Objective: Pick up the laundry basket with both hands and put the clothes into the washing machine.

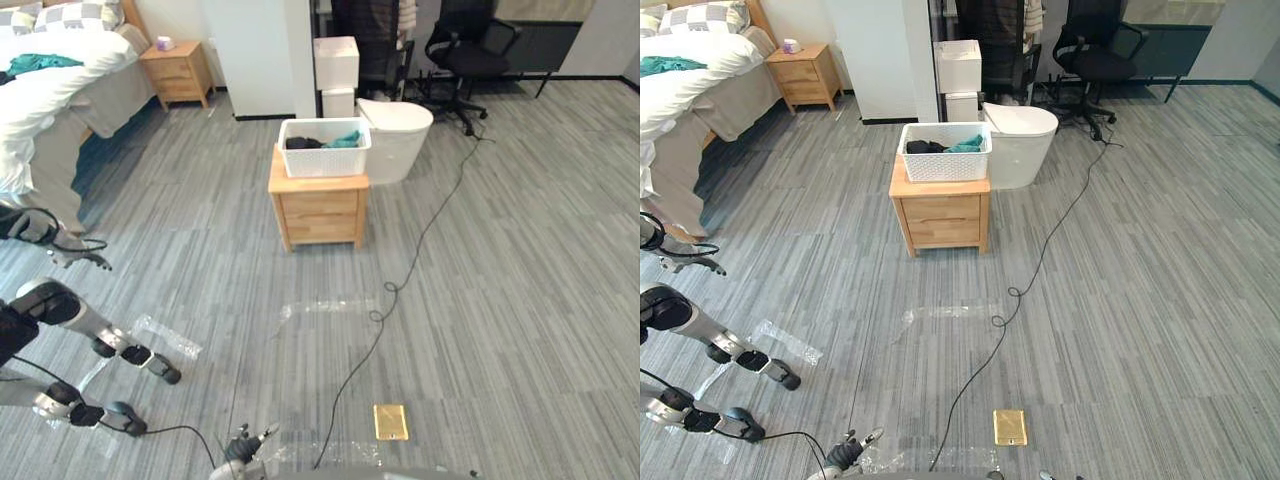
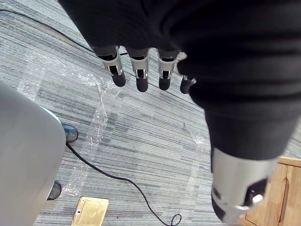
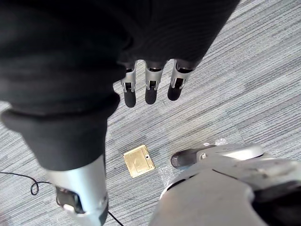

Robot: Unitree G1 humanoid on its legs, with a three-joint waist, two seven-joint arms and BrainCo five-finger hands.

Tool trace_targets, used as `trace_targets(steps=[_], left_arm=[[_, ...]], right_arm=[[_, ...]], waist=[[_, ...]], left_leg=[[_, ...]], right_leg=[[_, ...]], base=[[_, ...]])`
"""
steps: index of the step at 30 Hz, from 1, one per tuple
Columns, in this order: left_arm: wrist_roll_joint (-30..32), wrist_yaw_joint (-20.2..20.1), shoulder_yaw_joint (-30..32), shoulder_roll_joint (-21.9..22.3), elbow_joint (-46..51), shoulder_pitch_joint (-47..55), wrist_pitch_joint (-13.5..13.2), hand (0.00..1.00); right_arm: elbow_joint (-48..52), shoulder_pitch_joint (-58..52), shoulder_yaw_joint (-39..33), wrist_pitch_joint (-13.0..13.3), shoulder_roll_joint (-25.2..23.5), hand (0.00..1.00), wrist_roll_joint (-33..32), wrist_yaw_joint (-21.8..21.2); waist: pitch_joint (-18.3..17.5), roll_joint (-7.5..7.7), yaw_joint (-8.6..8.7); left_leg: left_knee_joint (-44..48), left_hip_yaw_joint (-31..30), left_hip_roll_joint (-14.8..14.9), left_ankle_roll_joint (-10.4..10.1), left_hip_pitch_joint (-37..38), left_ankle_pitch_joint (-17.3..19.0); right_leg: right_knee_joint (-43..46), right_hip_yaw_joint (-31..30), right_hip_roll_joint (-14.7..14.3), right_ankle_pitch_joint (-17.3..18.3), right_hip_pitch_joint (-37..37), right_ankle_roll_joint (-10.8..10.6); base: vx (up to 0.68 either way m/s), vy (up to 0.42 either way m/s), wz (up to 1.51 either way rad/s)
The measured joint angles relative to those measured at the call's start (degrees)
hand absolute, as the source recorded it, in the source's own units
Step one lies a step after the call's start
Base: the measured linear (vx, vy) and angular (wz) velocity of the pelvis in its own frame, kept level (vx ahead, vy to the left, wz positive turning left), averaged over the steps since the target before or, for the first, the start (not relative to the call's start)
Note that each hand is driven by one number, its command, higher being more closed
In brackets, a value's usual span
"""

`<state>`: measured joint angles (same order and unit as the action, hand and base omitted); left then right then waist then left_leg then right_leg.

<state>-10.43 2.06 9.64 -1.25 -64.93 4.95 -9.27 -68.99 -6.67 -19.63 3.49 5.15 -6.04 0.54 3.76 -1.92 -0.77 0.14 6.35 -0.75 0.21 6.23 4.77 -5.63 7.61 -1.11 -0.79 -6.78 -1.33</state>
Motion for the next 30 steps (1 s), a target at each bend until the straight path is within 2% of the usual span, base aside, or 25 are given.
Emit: trace_targets(steps=[15, 23, 26, 28, 30], left_arm=[[0.04, 0.46, -0.02, 0.0, -0.37, -0.22, 0.0, 0.0], [-0.17, 0.41, -0.01, -0.15, -0.34, -0.3, -0.02, 0.0], [-0.28, 0.33, 0.12, -0.57, -0.08, -1.37, -0.01, 0.0], [-0.6, -0.02, 2.42, -0.37, 2.17, -1.5, -0.04, 0.0], [-1.49, -0.51, 3.59, -0.08, 3.75, -1.31, -0.02, 0.0]], right_arm=[[0.0, 0.0, 0.0, -0.01, 0.0, 0.0, 0.0, -0.01], [-0.03, 0.02, -1.09, -0.11, -0.27, 0.0, -0.05, -0.37], [-0.22, 0.68, -2.47, -0.12, -0.71, 0.0, -0.06, -0.53], [0.0, 1.58, -3.49, -0.06, -0.71, 0.0, -0.07, -0.73], [0.12, 1.56, -4.68, -0.02, -0.52, 0.0, -0.13, -0.7]], waist=[[0.04, 0.07, 0.0], [0.26, 0.39, 0.0], [2.88, 0.64, 0.03], [5.95, 0.33, -0.03], [7.45, 0.09, -0.22]], left_leg=[[-0.05, -0.47, -0.02, -0.01, -0.12, -0.05], [0.29, -4.02, -0.3, -0.52, -1.56, -0.79], [6.53, -6.1, -0.27, -0.97, -3.8, 1.3], [22.57, -6.72, 0.39, -3.23, -9.86, 4.93], [34.69, -6.12, 1.13, -3.67, -15.32, 4.59]], right_leg=[[0.0, 0.45, 0.0, 0.04, -0.02, -0.05], [0.01, 4.01, 0.22, 0.5, -0.08, -0.64], [0.33, 6.11, 0.25, 1.03, -1.81, -0.03], [4.42, 7.06, 0.15, 5.11, -1.83, 3.09], [7.98, 7.18, 0.33, 7.33, -1.77, 3.75]], base=[[-0.01, -0.002, 0.01], [-0.02, -0.014, 0.24], [-0.03, -0.03, 0.44], [-0.13, -0.013, 0.34], [-0.15, 0.03, 0.06]])
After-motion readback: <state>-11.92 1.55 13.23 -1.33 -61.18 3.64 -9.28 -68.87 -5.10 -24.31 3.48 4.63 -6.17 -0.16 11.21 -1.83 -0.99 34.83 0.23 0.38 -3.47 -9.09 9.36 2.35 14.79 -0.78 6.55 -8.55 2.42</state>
